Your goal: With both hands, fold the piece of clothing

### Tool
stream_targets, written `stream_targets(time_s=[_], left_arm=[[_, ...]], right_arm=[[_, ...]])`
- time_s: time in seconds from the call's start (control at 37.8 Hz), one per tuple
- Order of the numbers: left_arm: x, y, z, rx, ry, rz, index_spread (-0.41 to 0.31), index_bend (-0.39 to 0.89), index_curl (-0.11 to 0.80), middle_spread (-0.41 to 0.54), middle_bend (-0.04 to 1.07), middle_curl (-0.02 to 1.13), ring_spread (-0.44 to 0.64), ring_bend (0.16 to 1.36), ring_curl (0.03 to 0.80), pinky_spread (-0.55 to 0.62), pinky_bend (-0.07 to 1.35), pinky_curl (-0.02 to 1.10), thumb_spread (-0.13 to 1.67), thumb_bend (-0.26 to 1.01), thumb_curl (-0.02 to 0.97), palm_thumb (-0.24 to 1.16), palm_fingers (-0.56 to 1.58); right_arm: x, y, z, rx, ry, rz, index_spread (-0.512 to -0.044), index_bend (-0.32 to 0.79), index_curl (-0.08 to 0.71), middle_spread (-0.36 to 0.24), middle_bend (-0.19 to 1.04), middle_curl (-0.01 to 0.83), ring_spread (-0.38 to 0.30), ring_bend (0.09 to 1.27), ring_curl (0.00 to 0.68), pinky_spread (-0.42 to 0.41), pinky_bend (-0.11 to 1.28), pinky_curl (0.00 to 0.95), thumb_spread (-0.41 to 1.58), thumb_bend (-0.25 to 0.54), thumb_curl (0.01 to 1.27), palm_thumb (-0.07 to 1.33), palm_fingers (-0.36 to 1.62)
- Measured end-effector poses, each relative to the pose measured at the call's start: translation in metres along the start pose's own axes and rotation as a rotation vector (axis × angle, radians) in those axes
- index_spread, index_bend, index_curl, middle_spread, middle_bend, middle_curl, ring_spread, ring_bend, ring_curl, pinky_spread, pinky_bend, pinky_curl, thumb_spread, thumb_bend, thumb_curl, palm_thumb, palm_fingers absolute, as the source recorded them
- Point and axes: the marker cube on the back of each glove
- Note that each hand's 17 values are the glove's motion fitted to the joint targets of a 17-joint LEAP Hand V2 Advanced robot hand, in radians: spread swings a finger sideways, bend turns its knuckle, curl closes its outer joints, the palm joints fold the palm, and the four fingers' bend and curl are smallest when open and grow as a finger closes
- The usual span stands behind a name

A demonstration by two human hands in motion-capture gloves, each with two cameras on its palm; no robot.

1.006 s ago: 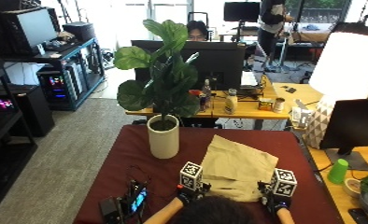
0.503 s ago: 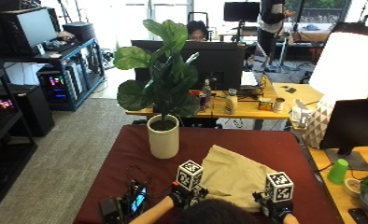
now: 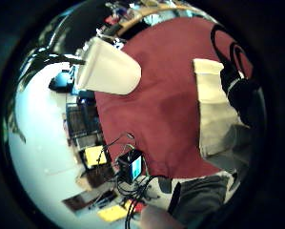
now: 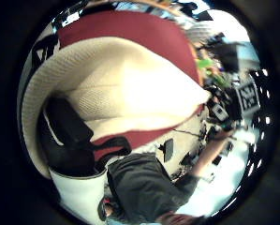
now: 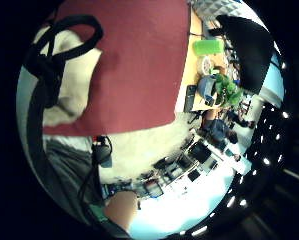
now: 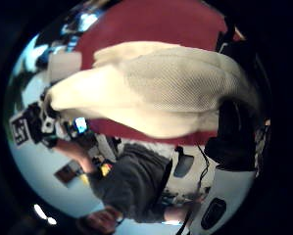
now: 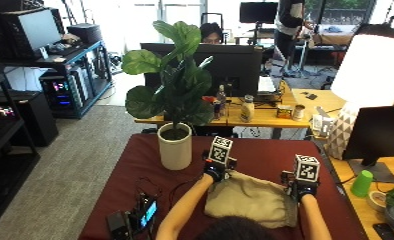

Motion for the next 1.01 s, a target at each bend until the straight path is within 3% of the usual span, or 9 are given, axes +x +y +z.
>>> stream_targets(time_s=[0.08,0.16,0.26,0.4,0.48,0.66,0.82,0.93,1.01], left_arm=[[0.011,-0.007,0.003,-0.181,-0.082,-0.102,-0.323,0.38,0.531,-0.311,0.52,0.56,-0.32,0.56,0.448,-0.31,0.23,0.41,1.36,0.15,0.445,0.5,1.15],[0.014,-0.017,0.023,-0.208,-0.102,-0.133,-0.262,0.21,0.49,-0.268,0.35,0.52,-0.27,0.49,0.44,-0.26,0.31,0.44,1.37,0.09,0.412,0.39,0.78],[0.022,-0.021,0.04,-0.034,-0.065,-0.041,-0.174,0.14,0.47,-0.141,0.14,0.51,-0.18,0.53,0.474,-0.14,0.36,0.48,1.38,0.03,0.377,0.31,0.42],[0.03,-0.006,0.053,0.149,-0.018,0.053,-0.124,0.18,0.453,-0.053,0.11,0.41,-0.08,0.5,0.423,0.0,0.3,0.44,1.37,0.0,0.344,0.28,0.36],[0.043,0.013,0.072,0.091,0.066,0.131,-0.112,0.18,0.448,-0.024,0.11,0.38,-0.05,0.49,0.401,0.04,0.3,0.42,1.37,-0.01,0.325,0.25,0.37],[0.064,0.03,0.119,-0.017,0.157,0.214,-0.084,0.17,0.44,0.014,0.13,0.35,0.02,0.5,0.392,0.14,0.29,0.4,1.34,-0.04,0.27,0.13,0.33],[0.063,0.015,0.137,0.003,0.141,0.187,-0.062,0.16,0.426,0.035,0.15,0.33,0.07,0.51,0.385,0.2,0.28,0.39,1.27,-0.04,0.243,0.05,0.3],[0.055,0.004,0.134,-0.013,0.083,0.134,-0.061,0.17,0.42,0.042,0.15,0.33,0.08,0.51,0.379,0.22,0.27,0.38,1.2,-0.04,0.235,0.0,0.3],[0.049,-0.004,0.128,-0.023,0.045,0.103,-0.059,0.15,0.411,0.046,0.16,0.33,0.1,0.51,0.376,0.23,0.27,0.38,1.16,-0.04,0.234,-0.02,0.29]], right_arm=[[0.027,-0.033,0.033,-0.062,0.007,0.071,-0.282,0.0,0.226,-0.184,0.33,0.47,-0.21,0.61,0.45,-0.251,0.56,0.414,0.89,0.05,0.56,1.0,1.02],[0.037,-0.05,0.058,-0.046,-0.047,0.107,-0.285,0.06,0.232,-0.161,0.27,0.463,-0.194,0.58,0.459,-0.192,0.54,0.428,1.01,0.056,0.54,0.99,0.83],[0.046,-0.048,0.077,0.076,-0.135,0.163,-0.288,0.08,0.228,-0.143,0.25,0.455,-0.167,0.53,0.441,-0.132,0.51,0.416,1.14,0.018,0.51,0.91,0.73],[0.06,-0.019,0.091,0.14,-0.106,0.257,-0.275,0.04,0.194,-0.109,0.25,0.451,-0.125,0.51,0.422,-0.053,0.51,0.402,1.22,-0.092,0.43,0.67,0.64],[0.068,-0.01,0.109,0.062,-0.115,0.325,-0.266,0.05,0.185,-0.091,0.26,0.451,-0.101,0.51,0.42,-0.016,0.52,0.402,1.24,-0.067,0.39,0.6,0.61],[0.065,-0.013,0.136,0.043,-0.323,0.289,-0.198,0.29,0.271,0.01,0.21,0.427,0.071,0.23,0.343,0.166,0.37,0.359,1.17,-0.07,0.32,0.32,0.29],[0.045,-0.021,0.129,0.196,-0.468,0.247,-0.194,0.53,0.34,-0.028,0.24,0.42,0.092,0.17,0.267,0.206,0.17,0.278,1.18,0.099,0.38,0.62,0.54],[0.041,-0.031,0.117,0.248,-0.494,0.264,-0.21,0.28,0.288,-0.11,0.25,0.423,-0.08,0.44,0.337,-0.019,0.36,0.299,1.14,0.175,0.43,0.81,1.13],[0.046,-0.04,0.101,0.286,-0.465,0.285,-0.215,0.17,0.309,-0.138,0.24,0.438,-0.135,0.55,0.401,-0.106,0.48,0.362,1.11,0.172,0.44,0.85,1.24]])
